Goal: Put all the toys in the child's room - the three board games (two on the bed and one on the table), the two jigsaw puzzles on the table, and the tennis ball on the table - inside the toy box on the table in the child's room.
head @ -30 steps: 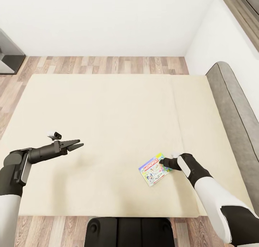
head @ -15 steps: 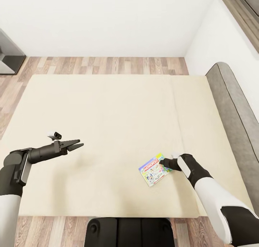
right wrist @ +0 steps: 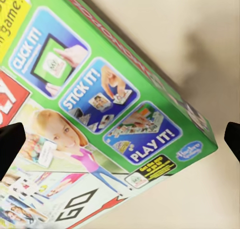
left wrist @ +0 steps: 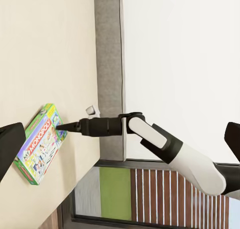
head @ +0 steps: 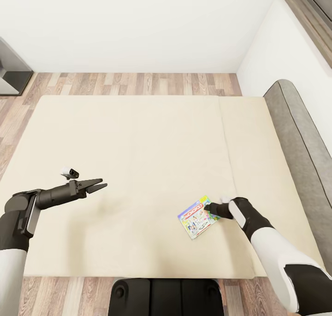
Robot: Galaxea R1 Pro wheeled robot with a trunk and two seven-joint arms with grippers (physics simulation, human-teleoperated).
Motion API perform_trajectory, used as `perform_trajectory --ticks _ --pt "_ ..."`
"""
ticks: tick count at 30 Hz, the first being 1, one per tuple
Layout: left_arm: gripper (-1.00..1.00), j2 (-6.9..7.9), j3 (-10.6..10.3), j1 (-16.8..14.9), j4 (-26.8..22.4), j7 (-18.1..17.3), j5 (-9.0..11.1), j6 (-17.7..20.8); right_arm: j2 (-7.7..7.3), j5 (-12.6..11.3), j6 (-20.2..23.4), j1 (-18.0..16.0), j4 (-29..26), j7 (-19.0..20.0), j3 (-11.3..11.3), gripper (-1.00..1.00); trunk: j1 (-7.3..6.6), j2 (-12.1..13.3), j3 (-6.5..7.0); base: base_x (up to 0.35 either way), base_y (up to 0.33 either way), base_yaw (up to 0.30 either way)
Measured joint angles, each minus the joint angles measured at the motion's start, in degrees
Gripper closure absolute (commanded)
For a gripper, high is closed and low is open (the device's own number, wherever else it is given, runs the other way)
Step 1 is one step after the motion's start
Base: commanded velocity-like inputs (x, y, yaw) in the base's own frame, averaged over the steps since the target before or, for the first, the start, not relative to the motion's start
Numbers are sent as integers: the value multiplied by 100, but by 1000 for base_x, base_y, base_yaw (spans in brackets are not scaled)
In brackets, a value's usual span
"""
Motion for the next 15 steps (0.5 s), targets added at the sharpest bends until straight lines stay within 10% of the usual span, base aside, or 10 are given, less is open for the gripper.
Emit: perform_trajectory --ticks 15 --pt "-100 0 0 0 0 0 0 0 -167 -9 -12 2 5 462 1 -100 0 0 0 0 0 0"
